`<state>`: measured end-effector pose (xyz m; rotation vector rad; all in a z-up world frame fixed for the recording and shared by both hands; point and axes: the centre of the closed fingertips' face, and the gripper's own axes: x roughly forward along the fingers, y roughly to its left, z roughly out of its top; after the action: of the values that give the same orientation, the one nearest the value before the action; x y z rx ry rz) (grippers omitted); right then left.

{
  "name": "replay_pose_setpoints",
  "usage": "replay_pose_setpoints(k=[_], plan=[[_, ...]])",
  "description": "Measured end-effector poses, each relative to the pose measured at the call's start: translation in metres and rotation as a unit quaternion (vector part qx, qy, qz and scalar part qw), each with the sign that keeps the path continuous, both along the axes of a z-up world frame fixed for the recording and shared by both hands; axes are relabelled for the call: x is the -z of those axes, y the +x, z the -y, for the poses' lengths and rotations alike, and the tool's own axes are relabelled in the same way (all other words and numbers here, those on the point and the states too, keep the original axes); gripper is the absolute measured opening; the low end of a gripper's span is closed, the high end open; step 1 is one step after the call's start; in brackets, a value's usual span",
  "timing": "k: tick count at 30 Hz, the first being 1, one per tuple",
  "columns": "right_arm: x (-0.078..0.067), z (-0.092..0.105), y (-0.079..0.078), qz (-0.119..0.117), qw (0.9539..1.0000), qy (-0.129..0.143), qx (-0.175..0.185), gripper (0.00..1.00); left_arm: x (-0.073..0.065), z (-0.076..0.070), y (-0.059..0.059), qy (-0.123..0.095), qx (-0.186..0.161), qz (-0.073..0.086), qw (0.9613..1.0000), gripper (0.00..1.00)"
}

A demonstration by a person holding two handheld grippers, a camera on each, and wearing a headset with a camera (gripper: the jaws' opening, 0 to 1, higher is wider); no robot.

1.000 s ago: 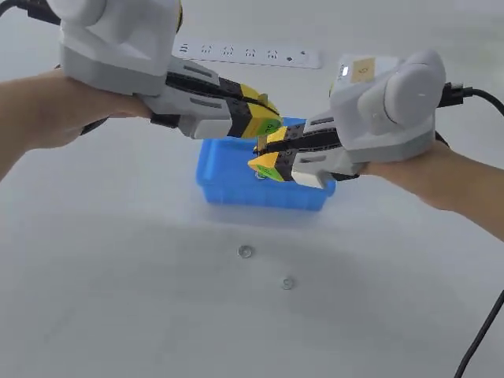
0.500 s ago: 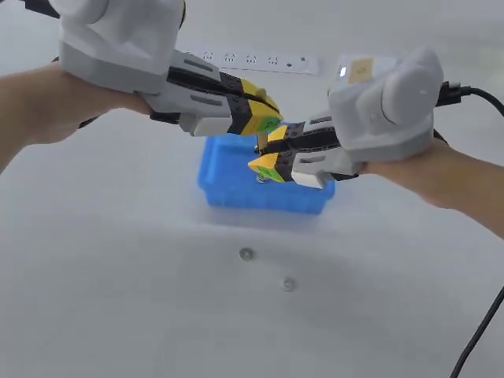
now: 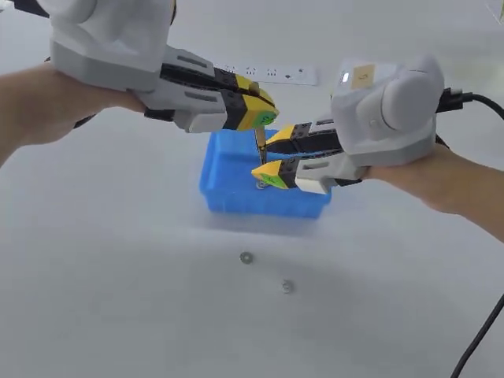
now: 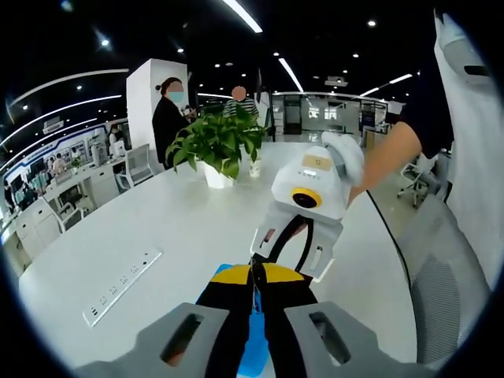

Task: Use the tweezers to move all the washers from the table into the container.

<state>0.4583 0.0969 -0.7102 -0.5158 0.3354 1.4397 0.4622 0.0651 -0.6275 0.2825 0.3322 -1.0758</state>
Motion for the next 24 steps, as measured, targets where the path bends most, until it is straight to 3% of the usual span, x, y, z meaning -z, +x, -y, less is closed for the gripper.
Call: replay_pose_setpoints(k=[11, 14, 24], plan=[[-0.006, 0.007, -0.002, 0.003, 1.0, 0.002, 0.008, 0.23, 0.002, -0.002, -0.006, 0.034, 0.014, 0.013, 0.9992, 0.06], [-0.005, 0.019, 0.0, 0.026, 0.9993, -0.017, 0.023, 0.24, 0.003, -0.003, -0.009, 0.046, 0.018, 0.015, 0.9987, 0.07], [-0.03, 0.046, -0.012, 0.061, 0.996, 0.02, 0.062, 0.36, 0.0, 0.002, -0.026, 0.062, 0.032, 0.024, 0.9973, 0.07]])
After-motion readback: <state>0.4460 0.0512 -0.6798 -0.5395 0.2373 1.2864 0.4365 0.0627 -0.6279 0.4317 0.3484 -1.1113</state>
